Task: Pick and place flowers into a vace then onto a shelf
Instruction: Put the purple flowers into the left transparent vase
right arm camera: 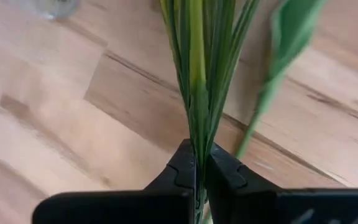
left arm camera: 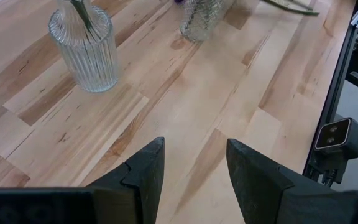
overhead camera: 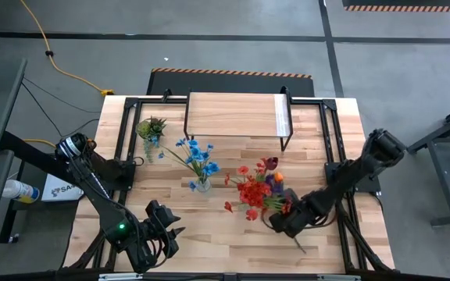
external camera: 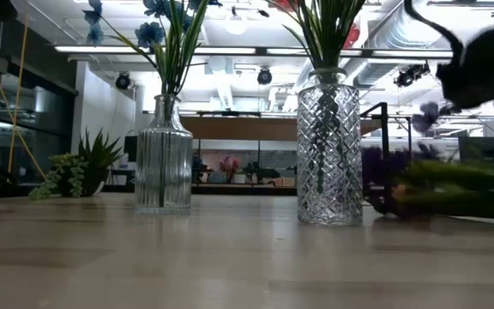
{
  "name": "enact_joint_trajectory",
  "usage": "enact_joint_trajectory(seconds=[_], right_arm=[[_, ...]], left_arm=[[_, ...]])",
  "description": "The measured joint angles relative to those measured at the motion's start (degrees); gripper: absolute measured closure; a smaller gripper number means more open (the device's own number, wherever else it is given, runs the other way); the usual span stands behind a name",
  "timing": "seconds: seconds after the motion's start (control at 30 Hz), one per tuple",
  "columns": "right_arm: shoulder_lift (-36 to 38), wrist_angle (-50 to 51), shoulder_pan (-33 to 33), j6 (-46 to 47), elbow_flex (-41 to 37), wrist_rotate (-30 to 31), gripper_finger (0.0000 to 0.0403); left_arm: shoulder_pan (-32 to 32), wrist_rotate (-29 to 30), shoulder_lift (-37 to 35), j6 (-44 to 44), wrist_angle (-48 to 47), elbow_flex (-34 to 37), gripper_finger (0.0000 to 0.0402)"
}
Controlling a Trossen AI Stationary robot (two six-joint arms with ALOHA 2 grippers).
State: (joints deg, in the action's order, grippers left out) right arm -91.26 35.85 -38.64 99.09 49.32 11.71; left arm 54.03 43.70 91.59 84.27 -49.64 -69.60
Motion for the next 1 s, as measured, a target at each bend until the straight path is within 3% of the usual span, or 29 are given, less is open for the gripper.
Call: enact_joint_trajectory(seconds=[0.27, 0.73, 1.0], right_arm=[[9.2, 12.4, 0.0, 0.8, 0.0, 0.8, 0.0399], [19.7, 33.7, 0.0, 4.9, 0.0, -4.0, 0.0399], [24.6, 37.1, 0.0, 5.3, 0.1, -4.7, 0.0400]], left_arm=[[0.0, 0.0, 0.0, 0.0, 0.0, 0.0, 0.0195], [0.0, 0.0, 0.0, 0.0, 0.1, 0.0, 0.0195], [0.0, 0.0, 0.0, 0.0, 0.0, 0.0, 0.0195]])
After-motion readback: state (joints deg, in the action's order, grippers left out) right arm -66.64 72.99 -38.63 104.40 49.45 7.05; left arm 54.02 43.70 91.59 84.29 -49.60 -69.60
